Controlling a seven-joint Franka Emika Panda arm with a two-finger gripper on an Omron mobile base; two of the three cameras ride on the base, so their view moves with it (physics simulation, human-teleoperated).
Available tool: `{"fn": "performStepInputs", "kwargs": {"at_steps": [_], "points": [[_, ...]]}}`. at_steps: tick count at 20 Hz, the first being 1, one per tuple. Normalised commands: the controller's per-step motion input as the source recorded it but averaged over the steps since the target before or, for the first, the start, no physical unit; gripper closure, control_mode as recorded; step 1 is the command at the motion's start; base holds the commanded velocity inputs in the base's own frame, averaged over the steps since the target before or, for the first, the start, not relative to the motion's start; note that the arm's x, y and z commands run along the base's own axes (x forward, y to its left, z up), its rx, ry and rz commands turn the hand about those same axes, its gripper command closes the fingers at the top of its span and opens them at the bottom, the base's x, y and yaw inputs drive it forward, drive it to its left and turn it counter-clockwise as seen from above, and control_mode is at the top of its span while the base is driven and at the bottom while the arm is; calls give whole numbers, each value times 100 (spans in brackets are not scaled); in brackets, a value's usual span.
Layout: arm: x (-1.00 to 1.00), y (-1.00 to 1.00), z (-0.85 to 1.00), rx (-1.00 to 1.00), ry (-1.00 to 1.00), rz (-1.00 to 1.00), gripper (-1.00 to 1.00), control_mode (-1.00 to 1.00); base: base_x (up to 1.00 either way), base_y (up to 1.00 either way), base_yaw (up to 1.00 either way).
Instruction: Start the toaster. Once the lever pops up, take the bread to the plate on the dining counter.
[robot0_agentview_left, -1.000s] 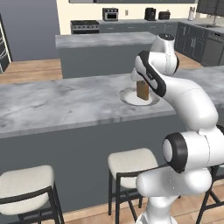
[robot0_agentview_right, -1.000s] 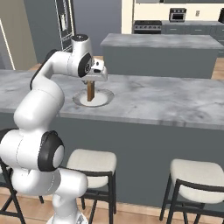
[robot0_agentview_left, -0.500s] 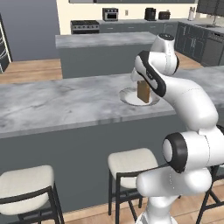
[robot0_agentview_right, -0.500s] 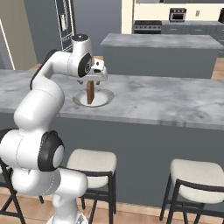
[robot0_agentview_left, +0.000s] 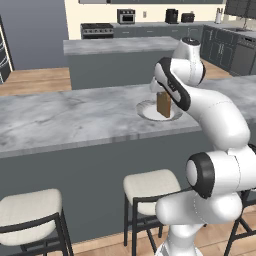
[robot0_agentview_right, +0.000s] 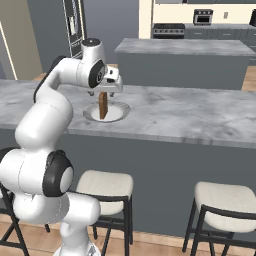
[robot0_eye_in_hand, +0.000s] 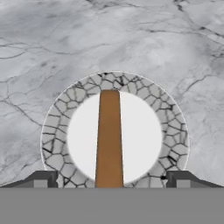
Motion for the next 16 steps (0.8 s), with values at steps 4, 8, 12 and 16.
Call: {"fn": "performStepInputs", "kwargs": {"at_steps": [4, 8, 12, 16], "points": [[-46, 0, 2, 0, 0, 0, -100, -100, 0, 0, 0], [-77, 0, 0, 0, 0, 0, -100, -100, 0, 0, 0], [-90, 0, -1, 0, 0, 0, -100, -100, 0, 0, 0], [-89, 0, 0, 0, 0, 0, -100, -100, 0, 0, 0]]}}
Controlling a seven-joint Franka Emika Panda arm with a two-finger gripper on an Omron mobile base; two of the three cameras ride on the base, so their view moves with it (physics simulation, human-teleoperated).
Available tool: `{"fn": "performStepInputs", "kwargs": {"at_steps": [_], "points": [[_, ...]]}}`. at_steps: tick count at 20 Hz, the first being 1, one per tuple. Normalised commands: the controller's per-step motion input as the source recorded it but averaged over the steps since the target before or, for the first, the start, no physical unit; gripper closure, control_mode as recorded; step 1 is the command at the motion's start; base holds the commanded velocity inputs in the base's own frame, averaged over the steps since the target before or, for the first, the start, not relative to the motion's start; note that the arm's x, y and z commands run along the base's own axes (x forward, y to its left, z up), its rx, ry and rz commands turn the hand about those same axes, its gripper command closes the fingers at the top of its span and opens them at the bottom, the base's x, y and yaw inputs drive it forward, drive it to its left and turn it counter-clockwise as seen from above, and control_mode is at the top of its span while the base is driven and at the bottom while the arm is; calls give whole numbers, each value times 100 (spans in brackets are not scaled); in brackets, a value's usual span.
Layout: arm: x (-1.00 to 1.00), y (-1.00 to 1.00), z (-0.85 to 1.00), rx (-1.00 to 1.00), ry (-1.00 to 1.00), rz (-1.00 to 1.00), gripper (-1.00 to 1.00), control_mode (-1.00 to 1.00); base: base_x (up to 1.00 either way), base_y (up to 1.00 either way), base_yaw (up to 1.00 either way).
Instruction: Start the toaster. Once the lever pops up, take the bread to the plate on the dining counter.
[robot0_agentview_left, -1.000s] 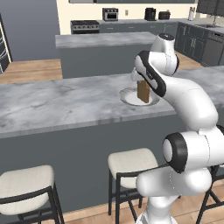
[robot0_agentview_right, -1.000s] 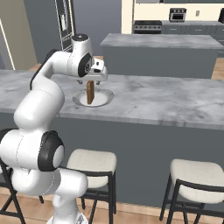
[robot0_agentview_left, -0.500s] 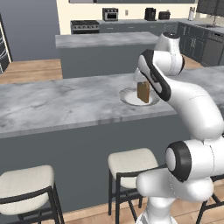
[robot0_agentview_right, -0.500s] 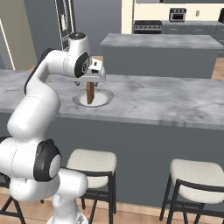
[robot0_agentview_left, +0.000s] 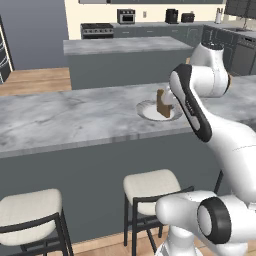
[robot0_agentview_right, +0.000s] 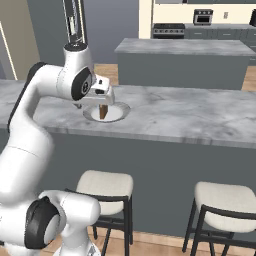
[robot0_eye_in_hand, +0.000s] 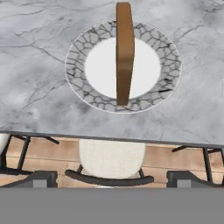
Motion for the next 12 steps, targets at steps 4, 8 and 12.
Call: {"fn": "performStepInputs", "kwargs": {"at_steps": [4, 8, 12], "points": [[-98, 0, 0, 0, 0, 0, -100, -100, 0, 0, 0], [-100, 0, 0, 0, 0, 0, -100, -100, 0, 0, 0], [-96, 4, -8, 0, 0, 0, -100, -100, 0, 0, 0]]}}
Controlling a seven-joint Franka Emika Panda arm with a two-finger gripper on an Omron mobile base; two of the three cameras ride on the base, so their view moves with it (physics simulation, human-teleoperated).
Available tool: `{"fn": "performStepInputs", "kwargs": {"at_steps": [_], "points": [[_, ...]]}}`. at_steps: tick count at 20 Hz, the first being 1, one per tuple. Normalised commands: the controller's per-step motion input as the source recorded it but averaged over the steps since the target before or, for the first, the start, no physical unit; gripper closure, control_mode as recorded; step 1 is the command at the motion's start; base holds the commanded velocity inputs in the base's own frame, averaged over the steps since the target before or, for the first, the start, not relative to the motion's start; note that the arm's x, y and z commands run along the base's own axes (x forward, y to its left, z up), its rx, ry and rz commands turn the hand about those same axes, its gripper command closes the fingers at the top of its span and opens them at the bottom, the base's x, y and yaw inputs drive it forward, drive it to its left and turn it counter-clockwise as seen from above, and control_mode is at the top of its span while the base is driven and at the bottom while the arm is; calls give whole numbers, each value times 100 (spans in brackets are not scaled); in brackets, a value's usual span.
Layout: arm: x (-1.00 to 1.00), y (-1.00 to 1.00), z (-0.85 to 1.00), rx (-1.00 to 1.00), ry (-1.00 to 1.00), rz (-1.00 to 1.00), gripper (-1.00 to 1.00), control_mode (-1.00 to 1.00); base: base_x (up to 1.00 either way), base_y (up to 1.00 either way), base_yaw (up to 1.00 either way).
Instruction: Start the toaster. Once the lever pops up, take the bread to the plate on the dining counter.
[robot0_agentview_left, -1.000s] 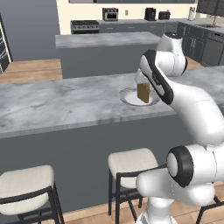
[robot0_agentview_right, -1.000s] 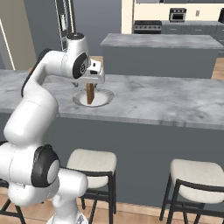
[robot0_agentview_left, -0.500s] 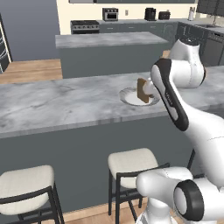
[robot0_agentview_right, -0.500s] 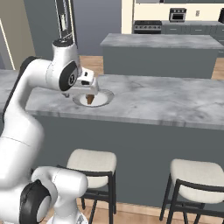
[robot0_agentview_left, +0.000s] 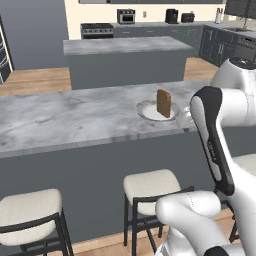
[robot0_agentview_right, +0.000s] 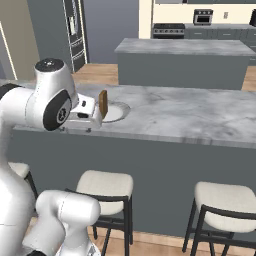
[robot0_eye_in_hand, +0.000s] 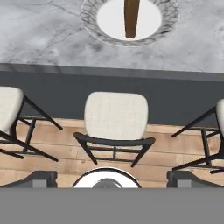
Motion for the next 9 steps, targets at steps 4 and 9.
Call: {"fn": "performStepInputs", "kwargs": {"at_steps": [4, 9], "points": [[-86, 7, -6, 0, 2, 0, -100, -100, 0, 0, 0], [-75, 11, -7, 0, 4, 0, -100, -100, 0, 0, 0]]}}
